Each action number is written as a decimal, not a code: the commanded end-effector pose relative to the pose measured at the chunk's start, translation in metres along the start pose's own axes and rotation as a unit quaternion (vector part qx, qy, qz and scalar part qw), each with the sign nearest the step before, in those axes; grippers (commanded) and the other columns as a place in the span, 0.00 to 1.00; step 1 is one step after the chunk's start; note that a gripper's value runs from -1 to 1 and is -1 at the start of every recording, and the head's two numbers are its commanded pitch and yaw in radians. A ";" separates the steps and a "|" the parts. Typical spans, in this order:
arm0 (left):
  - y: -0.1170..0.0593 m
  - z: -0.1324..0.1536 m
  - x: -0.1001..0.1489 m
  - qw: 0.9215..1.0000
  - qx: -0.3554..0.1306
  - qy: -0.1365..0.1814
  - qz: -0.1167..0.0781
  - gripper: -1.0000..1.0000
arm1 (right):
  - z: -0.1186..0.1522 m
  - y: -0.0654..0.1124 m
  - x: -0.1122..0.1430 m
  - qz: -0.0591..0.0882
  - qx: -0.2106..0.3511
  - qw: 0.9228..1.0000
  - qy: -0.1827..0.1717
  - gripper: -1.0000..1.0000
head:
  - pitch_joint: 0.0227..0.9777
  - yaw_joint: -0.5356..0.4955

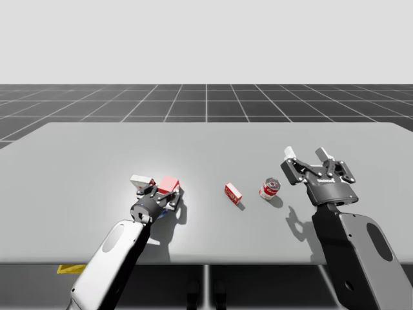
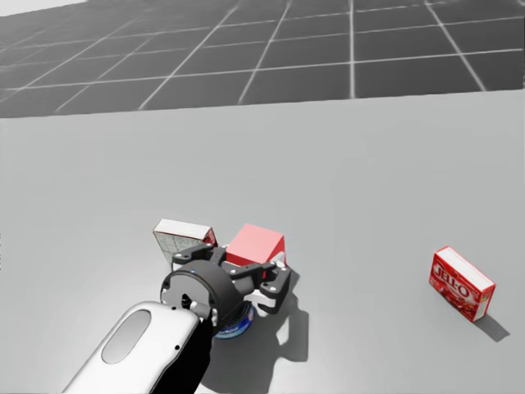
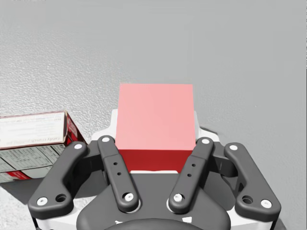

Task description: Find the red cube and pick it up.

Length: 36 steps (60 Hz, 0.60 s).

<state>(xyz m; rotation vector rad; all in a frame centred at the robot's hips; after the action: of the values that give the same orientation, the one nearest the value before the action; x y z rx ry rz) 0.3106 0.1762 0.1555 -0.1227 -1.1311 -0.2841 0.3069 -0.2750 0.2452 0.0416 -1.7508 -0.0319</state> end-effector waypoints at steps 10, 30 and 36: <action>-0.005 -0.002 -0.019 0.998 -0.049 0.028 -0.019 1.00 | 0.000 -0.001 -0.001 0.001 -0.001 1.000 0.002 0.00 | 0.48 0.75; -0.005 0.007 0.007 0.998 -0.055 0.006 -0.042 1.00 | 0.001 -0.002 -0.001 0.004 -0.003 1.000 0.003 0.00 | 0.42 0.76; -0.002 0.012 0.027 0.997 -0.056 -0.012 -0.050 1.00 | 0.001 -0.002 -0.001 0.004 -0.004 1.000 0.004 0.00 | 0.42 0.76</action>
<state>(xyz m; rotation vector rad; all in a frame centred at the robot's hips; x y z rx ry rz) 0.3064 0.1820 0.1646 -0.0882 -1.1215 -0.3307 0.3061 -0.2763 0.2442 0.0316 -1.7442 -0.0318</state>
